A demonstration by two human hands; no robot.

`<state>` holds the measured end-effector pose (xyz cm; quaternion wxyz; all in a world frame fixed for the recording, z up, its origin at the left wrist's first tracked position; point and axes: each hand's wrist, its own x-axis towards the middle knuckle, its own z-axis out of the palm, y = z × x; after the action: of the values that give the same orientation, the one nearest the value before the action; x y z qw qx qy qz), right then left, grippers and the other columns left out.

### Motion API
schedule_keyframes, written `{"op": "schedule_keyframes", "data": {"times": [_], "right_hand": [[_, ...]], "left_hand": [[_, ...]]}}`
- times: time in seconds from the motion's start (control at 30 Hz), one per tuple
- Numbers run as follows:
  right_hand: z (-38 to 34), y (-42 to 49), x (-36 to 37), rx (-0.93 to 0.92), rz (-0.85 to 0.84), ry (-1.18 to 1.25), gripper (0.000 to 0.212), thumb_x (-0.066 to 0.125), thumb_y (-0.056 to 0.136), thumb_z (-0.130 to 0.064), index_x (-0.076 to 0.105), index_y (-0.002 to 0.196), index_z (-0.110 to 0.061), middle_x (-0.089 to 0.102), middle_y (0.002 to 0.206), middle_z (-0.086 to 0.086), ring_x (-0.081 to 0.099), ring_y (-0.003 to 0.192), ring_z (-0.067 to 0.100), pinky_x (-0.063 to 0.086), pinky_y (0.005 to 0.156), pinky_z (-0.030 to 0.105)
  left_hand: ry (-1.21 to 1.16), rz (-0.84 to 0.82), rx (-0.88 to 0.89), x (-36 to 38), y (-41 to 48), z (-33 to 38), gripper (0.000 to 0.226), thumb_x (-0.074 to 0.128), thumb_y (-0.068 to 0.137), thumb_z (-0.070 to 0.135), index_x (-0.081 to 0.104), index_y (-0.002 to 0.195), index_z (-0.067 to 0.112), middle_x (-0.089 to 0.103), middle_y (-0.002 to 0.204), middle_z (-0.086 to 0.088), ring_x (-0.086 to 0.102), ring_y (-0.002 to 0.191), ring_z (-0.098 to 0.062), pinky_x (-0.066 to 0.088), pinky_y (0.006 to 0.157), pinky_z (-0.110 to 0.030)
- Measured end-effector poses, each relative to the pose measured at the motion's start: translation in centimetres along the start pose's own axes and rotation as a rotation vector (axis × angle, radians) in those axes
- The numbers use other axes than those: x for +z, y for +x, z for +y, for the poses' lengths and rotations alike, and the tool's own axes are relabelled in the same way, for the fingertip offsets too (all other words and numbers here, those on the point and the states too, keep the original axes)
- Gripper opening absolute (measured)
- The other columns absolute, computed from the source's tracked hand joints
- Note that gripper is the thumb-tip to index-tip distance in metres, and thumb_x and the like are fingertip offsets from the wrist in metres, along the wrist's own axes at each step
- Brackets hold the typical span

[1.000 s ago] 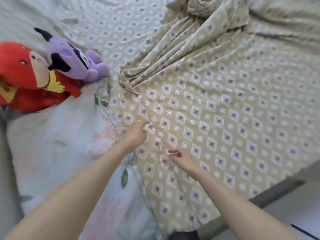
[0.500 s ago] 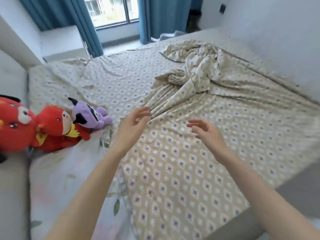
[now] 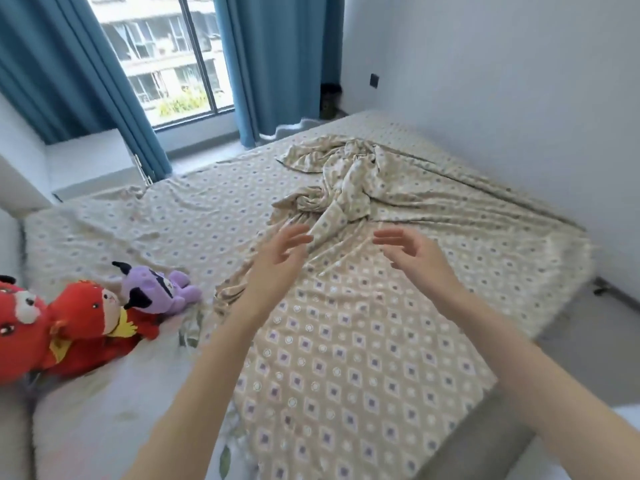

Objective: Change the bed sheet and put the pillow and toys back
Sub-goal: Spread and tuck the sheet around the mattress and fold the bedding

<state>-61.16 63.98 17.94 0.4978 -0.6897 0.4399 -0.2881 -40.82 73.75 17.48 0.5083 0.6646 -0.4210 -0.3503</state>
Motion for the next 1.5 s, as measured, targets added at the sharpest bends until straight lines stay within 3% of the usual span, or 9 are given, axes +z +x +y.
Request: {"op": "schedule_keyframes", "data": {"times": [0.3, 0.5, 0.6, 0.67, 0.77, 0.9, 1.17, 1.3, 1.5], "right_hand": [[-0.9, -1.9, -4.1, -0.052, 0.149, -0.045, 0.022, 0.054, 0.095, -0.014, 0.063, 0.11, -0.028, 0.066, 0.111, -0.016, 0.06, 0.103, 0.003, 0.048, 0.084, 0.019], [0.2, -0.5, -9.1, -0.052, 0.232, -0.046, 0.024, 0.054, 0.094, -0.011, 0.062, 0.107, -0.03, 0.066, 0.11, -0.015, 0.061, 0.102, 0.0, 0.048, 0.085, 0.019], [1.5, 1.3, -12.7, -0.039, 0.254, -0.026, 0.024, 0.055, 0.094, -0.012, 0.061, 0.103, -0.033, 0.066, 0.111, -0.015, 0.061, 0.103, 0.001, 0.047, 0.083, 0.018], [2.4, 3.0, -15.4, -0.043, 0.259, -0.022, 0.026, 0.055, 0.094, -0.012, 0.061, 0.101, -0.037, 0.066, 0.109, -0.019, 0.06, 0.101, -0.002, 0.046, 0.079, 0.015], [3.6, 6.1, -19.6, -0.057, 0.255, -0.026, 0.025, 0.054, 0.094, -0.012, 0.061, 0.102, -0.035, 0.065, 0.107, -0.02, 0.06, 0.099, -0.004, 0.045, 0.077, 0.013], [5.7, 10.9, -27.2, -0.059, 0.212, -0.033, 0.027, 0.054, 0.093, -0.01, 0.061, 0.099, -0.035, 0.065, 0.107, -0.019, 0.06, 0.099, -0.004, 0.045, 0.077, 0.013], [7.0, 15.6, -40.1, -0.065, 0.25, -0.017, 0.024, 0.054, 0.094, -0.01, 0.061, 0.099, -0.032, 0.066, 0.11, -0.012, 0.061, 0.099, 0.002, 0.047, 0.081, 0.018], [7.5, 15.2, -44.2, -0.085, 0.314, -0.004, 0.02, 0.054, 0.095, -0.011, 0.062, 0.103, -0.028, 0.066, 0.108, -0.017, 0.06, 0.097, -0.003, 0.047, 0.081, 0.015], [7.6, 13.9, -47.4, -0.111, 0.377, -0.012, 0.022, 0.055, 0.093, -0.012, 0.061, 0.104, -0.031, 0.064, 0.111, -0.019, 0.061, 0.098, 0.004, 0.049, 0.085, 0.021]], "left_hand": [[-0.017, -0.149, 0.074, 5.0, 0.5, 3.1, 0.033, 0.051, 0.095, 0.018, 0.059, 0.121, 0.037, 0.066, 0.113, 0.017, 0.064, 0.1, -0.006, 0.051, 0.086, -0.027], [0.04, -0.23, 0.114, 9.3, 3.0, 5.5, 0.035, 0.05, 0.097, 0.019, 0.055, 0.128, 0.032, 0.063, 0.118, 0.016, 0.062, 0.103, -0.008, 0.051, 0.084, -0.022], [0.078, -0.281, 0.14, 12.8, 5.4, 6.8, 0.035, 0.047, 0.098, 0.019, 0.053, 0.131, 0.031, 0.062, 0.119, 0.016, 0.062, 0.102, -0.006, 0.049, 0.074, -0.014], [0.08, -0.284, 0.151, 15.7, 7.2, 7.9, 0.035, 0.048, 0.098, 0.018, 0.053, 0.13, 0.03, 0.062, 0.119, 0.014, 0.062, 0.102, -0.007, 0.049, 0.078, -0.017], [0.051, -0.277, 0.134, 20.1, 10.4, 9.4, 0.034, 0.049, 0.098, 0.017, 0.055, 0.128, 0.03, 0.062, 0.119, 0.014, 0.061, 0.106, -0.01, 0.051, 0.092, -0.031], [-0.03, -0.232, 0.084, 27.9, 14.8, 12.2, 0.032, 0.05, 0.096, 0.018, 0.056, 0.124, 0.032, 0.063, 0.118, 0.015, 0.061, 0.109, -0.01, 0.049, 0.097, -0.038], [-0.06, -0.224, 0.064, 39.8, 20.4, 17.9, 0.034, 0.048, 0.097, 0.016, 0.055, 0.127, 0.03, 0.063, 0.12, 0.012, 0.065, 0.099, -0.004, 0.052, 0.09, -0.029], [-0.115, -0.212, 0.068, 42.5, 21.8, 19.7, 0.032, 0.048, 0.097, 0.017, 0.057, 0.123, 0.033, 0.066, 0.115, 0.015, 0.066, 0.098, -0.006, 0.053, 0.088, -0.029], [-0.128, -0.261, 0.13, 45.3, 22.0, 21.3, 0.03, 0.048, 0.097, 0.018, 0.058, 0.122, 0.033, 0.067, 0.111, 0.017, 0.066, 0.097, -0.004, 0.052, 0.091, -0.032]]}}
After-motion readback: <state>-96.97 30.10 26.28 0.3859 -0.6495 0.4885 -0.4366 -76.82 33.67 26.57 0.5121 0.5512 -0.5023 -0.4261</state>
